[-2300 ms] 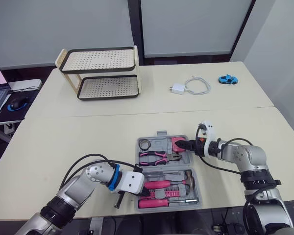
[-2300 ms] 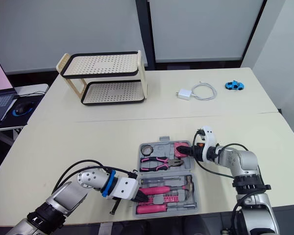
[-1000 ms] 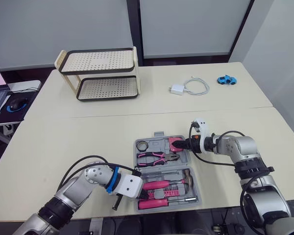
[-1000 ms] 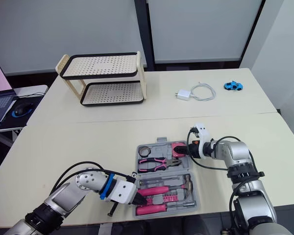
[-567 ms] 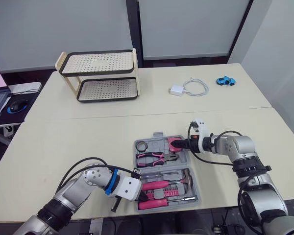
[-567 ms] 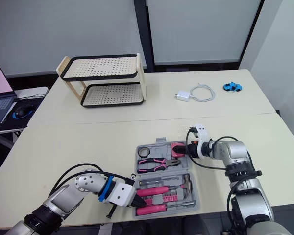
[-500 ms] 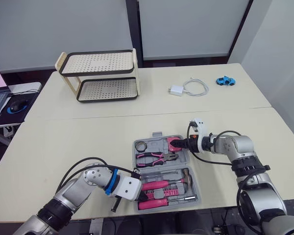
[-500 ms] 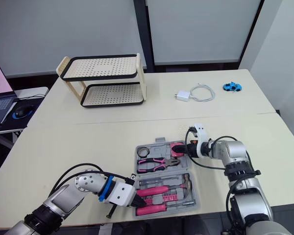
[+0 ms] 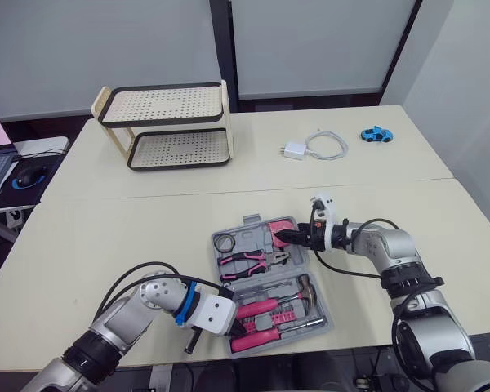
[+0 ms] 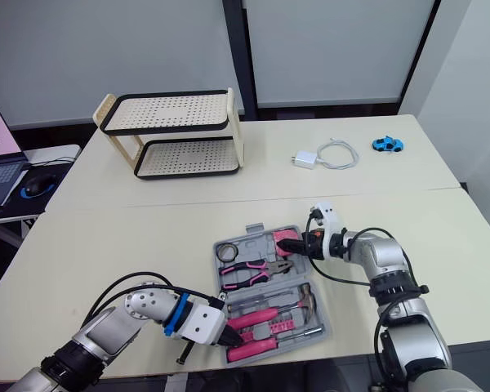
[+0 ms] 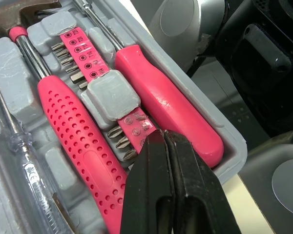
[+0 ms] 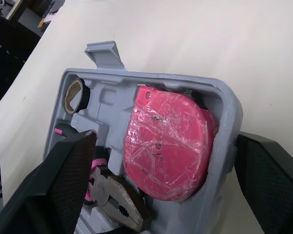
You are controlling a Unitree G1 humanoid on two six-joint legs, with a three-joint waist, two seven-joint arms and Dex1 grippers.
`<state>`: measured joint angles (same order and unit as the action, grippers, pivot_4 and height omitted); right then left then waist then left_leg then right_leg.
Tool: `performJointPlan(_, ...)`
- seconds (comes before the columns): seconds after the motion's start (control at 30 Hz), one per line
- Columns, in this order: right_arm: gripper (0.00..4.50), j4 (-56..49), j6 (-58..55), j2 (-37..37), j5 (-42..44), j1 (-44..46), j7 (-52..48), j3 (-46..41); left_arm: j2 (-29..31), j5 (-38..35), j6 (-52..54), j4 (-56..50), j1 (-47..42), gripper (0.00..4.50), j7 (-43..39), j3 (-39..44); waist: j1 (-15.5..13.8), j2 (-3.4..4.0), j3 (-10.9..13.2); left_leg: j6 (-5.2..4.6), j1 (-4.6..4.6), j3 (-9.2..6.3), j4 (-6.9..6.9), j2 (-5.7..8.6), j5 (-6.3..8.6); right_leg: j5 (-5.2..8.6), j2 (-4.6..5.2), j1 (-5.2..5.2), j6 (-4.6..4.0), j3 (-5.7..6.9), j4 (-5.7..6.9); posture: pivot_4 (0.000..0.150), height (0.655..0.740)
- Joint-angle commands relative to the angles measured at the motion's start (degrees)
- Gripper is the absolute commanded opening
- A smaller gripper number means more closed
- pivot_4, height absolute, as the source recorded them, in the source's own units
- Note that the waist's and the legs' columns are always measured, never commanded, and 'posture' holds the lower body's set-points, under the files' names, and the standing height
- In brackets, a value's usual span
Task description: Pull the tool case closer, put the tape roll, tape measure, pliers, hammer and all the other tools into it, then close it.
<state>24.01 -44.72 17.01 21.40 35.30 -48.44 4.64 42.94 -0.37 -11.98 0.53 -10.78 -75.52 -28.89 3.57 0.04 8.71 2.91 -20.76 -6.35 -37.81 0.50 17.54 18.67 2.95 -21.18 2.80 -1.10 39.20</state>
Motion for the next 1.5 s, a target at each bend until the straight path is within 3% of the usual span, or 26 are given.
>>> performJointPlan(0.03,4.46,-2.1,2.4,-1.0,0.4,0.4,-1.6,0.3,1.7,4.7,2.0,3.0,1.9,0.0,-0.3,-2.2,0.0,0.0,0.0,0.0,0.0,0.0,0.0,0.0,0.0,0.0,0.0,0.0,0.0,0.0,0.0,0.15,0.74)
performJointPlan(0.23,4.46,-2.0,3.2,-0.1,-1.5,0.6,-1.4,1.8,1.5,4.6,2.7,2.5,1.7,0.0,-0.2,-2.2,0.0,0.0,0.0,0.0,0.0,-0.01,0.0,0.0,0.0,0.0,0.0,0.0,0.0,0.0,0.0,0.15,0.74)
performJointPlan(0.4,4.46,-2.9,5.2,2.2,-7.9,-1.2,4.0,4.5,0.6,3.3,3.7,2.3,1.3,0.0,1.2,-0.7,-0.3,0.0,0.0,0.0,-0.01,-0.02,0.0,0.02,0.0,0.0,0.01,0.01,0.0,0.02,-0.01,0.15,0.74)
performJointPlan(0.67,4.46,-19.9,-0.6,5.5,-7.1,-8.8,8.2,2.2,1.7,-4.5,7.2,-2.0,3.4,0.0,3.2,6.1,-0.3,0.01,0.0,0.0,-0.08,-0.07,-0.02,0.02,0.0,0.0,0.03,-0.02,0.0,0.05,-0.01,0.15,0.74)
performJointPlan(0.87,4.46,-34.5,-5.8,8.5,-2.7,-13.9,8.9,-2.6,2.4,-16.3,19.6,-11.6,6.8,0.0,6.3,17.1,-0.5,0.0,0.1,0.0,-0.19,-0.08,-0.03,0.01,0.0,0.0,0.03,-0.1,0.0,0.04,-0.01,0.15,0.74)
performJointPlan(1.0,4.46,-38.8,-7.9,10.2,-0.9,-15.7,9.6,-4.7,4.3,-19.4,24.9,-14.2,9.5,0.0,8.0,22.7,-0.6,-0.04,0.2,0.0,-0.21,-0.07,0.0,0.04,0.0,0.0,0.08,-0.09,0.0,0.04,-0.1,0.15,0.74)
performJointPlan(1.2,4.46,-41.9,-7.2,12.9,-3.6,-17.5,11.5,-0.7,4.5,-18.1,24.4,-14.3,12.3,0.0,8.4,23.9,-0.6,-0.12,0.3,-0.01,-0.19,-0.03,0.01,0.04,0.01,0.0,0.07,-0.1,0.0,0.03,-0.11,0.15,0.74)
performJointPlan(1.5,4.46,-45.0,-3.6,18.2,-9.2,-21.4,13.5,4.2,0.7,-15.5,25.7,-9.3,13.7,0.0,17.4,26.0,-1.2,-0.27,0.4,0.0,-0.2,-0.05,-0.01,0.06,0.0,0.0,0.11,-0.1,0.0,0.04,-0.12,0.15,0.74)
